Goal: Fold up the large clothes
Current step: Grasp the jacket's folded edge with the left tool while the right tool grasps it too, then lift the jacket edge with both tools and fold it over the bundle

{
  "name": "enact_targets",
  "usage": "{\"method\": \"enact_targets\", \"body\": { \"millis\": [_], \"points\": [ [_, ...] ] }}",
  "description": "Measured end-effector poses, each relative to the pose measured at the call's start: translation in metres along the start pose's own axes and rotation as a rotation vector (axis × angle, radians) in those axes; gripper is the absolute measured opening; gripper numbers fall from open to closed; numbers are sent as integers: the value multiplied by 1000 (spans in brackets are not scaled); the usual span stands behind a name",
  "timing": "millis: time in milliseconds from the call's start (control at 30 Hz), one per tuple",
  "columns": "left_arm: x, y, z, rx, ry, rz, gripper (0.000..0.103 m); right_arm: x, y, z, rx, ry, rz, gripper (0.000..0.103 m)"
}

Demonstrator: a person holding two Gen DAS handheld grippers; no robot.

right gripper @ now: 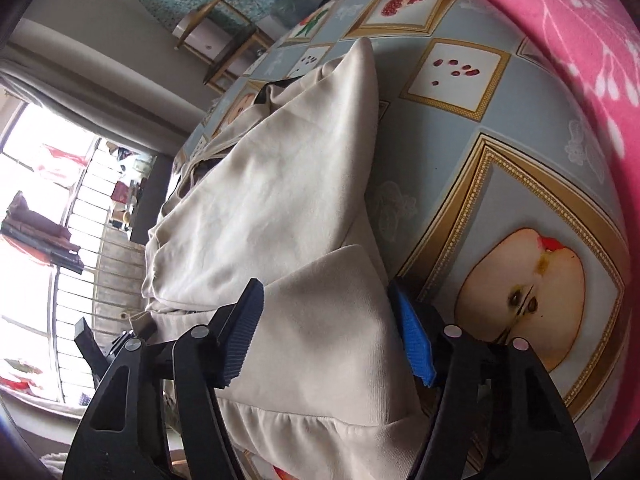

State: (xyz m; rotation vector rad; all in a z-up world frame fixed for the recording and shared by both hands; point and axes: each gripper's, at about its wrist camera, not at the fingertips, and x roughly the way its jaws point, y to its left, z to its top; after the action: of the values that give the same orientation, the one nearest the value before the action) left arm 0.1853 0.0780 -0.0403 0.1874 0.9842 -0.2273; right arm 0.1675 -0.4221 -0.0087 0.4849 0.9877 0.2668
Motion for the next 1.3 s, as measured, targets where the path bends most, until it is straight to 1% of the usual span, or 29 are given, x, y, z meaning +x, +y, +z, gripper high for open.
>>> {"method": "enact_targets", "body": {
  "millis": [100, 200, 267, 367, 467, 600, 633, 667, 700, 733, 867, 1000, 1100, 1200, 1300],
  "points": [
    [0, -1, 0, 1, 4, 6, 15, -10, 14, -7, -77, -26, -23, 56],
    [1, -2, 1, 3, 7, 12, 15, -19, 27, -17, -169, -50, -23, 56],
    [1, -3, 1, 4, 9, 13, 15, -22, 28, -21, -201, -52, -4, 56],
    [1, -3, 1, 5, 11, 16, 15, -18, 24, -23, -204, -47, 22, 56],
    [1, -3, 1, 3, 10, 15, 15, -11, 12, -17, -155, -43, 29, 51],
    [1, -3, 1, 1, 10, 13, 15, -7, -8, -10, -56, -52, 50, 34],
    [1, -2, 1, 1, 10, 12, 15, -7, -9, -10, -45, -60, 48, 29],
    [1, -2, 1, -2, 9, 10, 15, -8, -7, -11, -44, -67, 43, 26],
    [1, -2, 0, -4, 8, 7, 15, -10, -3, -13, -55, -78, 34, 20],
    [1, -1, 0, -6, 7, 6, 15, -14, 2, -17, -71, -90, 22, 17],
    [2, -1, 1, -2, 10, 6, 15, -30, 29, -33, -188, -148, -63, 14],
    [2, -3, 1, 7, 13, 9, 15, -28, 50, -46, -286, -171, -199, 14],
    [2, -3, 1, 9, 12, 13, 15, -18, 55, -49, -310, -168, -284, 14],
    [0, -5, 0, 20, 4, 24, 15, -11, 55, -52, -316, -179, -342, 7],
    [-10, -7, -1, 31, -22, 29, 11, -13, 67, -60, -352, -220, -405, 5]
  ]
}}
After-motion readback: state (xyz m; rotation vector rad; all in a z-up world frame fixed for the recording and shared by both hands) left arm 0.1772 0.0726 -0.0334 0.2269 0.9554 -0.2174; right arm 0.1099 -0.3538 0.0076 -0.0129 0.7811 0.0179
